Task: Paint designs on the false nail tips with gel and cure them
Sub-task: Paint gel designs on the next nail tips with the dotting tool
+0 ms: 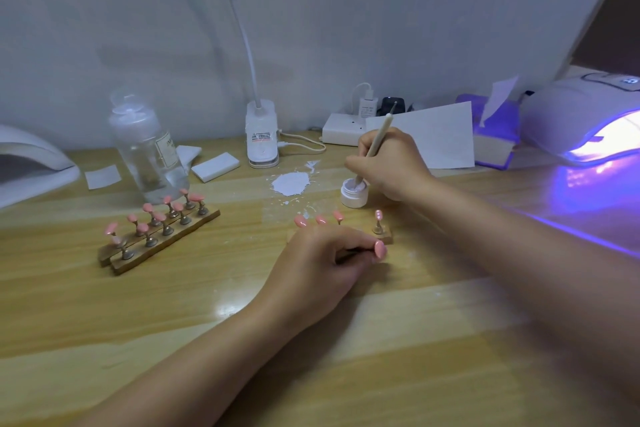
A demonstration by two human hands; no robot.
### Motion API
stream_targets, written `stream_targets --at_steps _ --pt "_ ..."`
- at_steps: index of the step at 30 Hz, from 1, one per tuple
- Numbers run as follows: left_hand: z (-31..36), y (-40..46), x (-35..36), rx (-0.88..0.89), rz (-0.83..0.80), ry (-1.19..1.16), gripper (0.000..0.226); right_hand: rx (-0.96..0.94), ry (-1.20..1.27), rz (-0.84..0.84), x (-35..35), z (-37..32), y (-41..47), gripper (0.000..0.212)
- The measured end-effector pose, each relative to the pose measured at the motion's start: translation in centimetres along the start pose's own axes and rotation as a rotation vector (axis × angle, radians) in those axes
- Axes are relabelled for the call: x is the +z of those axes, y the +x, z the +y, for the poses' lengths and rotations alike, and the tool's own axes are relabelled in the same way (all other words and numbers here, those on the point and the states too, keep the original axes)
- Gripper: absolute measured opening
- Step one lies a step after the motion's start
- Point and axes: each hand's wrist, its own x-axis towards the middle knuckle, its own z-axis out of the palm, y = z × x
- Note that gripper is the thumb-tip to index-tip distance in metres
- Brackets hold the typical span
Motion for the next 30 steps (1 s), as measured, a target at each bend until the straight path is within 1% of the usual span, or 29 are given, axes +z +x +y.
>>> stream_targets --at_steps 5,13,15,18,20,23,25,27,30 --pt "-0.1 -0.1 0.1 -0.034 -0.002 -0.014 0.009 -0.040 -0.013 -0.006 0.0 0.1 0.0 0.033" --pt "0.1 -0.1 0.0 -0.032 0.004 -0.032 0.010 -0.031 0.017 -0.023 -0.5 0.0 -0.6 0.030" --pt "0.1 0.0 0.0 -0.029 0.009 -0.031 0.009 -0.038 0.129 0.029 -1.2 -0.3 -1.3 0.031" --pt "0.1 0.1 -0.1 -0.018 0.017 -0.022 0.009 -0.046 0.420 0.150 -2.7 -1.2 -3.6 0.027" --pt "0.1 0.2 -0.1 0.010 0.014 0.003 0.011 -0.019 0.570 0.154 -3.2 -1.2 -6.1 0.029" --pt "0.1 0.3 -0.2 0.028 0.014 0.003 0.013 0.064 0.672 0.124 -3.0 -0.6 -9.5 0.029" --pt "0.0 0.3 -0.1 0.008 0.015 -0.012 0.010 0.111 0.697 0.135 -2.6 -0.4 -10.3 0.034" --pt "0.0 0.2 -0.2 0.002 0.008 -0.015 0.009 0.115 0.709 0.142 -2.2 -0.4 -10.4 0.039" --pt "-0.1 0.1 -0.2 -0.004 -0.014 -0.022 0.011 0.089 0.794 0.081 -1.7 -0.4 -10.3 0.040"
